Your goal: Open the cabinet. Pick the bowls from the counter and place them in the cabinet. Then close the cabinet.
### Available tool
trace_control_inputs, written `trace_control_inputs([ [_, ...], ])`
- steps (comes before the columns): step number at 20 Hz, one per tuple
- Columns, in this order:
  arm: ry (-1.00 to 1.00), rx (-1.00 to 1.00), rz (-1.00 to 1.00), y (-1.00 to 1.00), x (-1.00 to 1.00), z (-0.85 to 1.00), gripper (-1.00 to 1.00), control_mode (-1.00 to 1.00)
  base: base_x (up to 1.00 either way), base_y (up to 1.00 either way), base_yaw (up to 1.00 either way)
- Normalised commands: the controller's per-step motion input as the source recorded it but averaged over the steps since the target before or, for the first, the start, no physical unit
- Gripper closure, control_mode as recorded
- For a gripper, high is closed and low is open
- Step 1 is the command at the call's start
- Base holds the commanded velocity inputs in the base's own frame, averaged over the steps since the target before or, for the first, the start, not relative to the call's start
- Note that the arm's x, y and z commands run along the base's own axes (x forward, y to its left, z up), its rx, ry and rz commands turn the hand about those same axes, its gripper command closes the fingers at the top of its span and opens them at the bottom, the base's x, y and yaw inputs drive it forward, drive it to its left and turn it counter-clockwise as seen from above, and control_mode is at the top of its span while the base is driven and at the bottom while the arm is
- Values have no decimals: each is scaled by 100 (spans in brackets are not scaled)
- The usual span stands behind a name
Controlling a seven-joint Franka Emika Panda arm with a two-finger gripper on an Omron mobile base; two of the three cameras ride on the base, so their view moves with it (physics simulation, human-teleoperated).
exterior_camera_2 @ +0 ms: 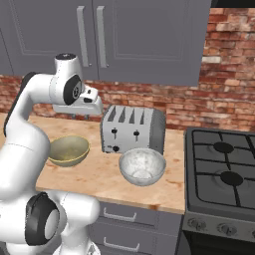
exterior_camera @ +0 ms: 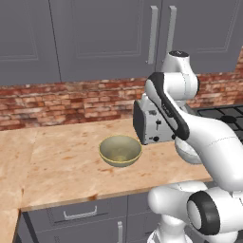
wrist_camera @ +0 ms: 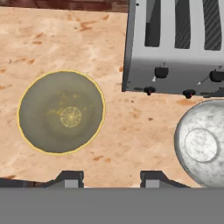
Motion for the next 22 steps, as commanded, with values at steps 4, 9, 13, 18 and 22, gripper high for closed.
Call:
trace_control_inputs([
  [4, 0, 0, 0, 0, -13, 0, -100, -100, 0, 0, 0],
  [9, -4, 0, 0, 0, -29, 0, -100, -100, 0, 0, 0],
  [13, -14, 0, -2, -9, -34, 0, -100, -100, 0, 0, 0],
  [18, -2, 1, -4, -20, 0, 13, -100, -100, 0, 0, 0],
  [22, 0, 3, -3, -13, 0, 54, -100, -100, 0, 0, 0],
])
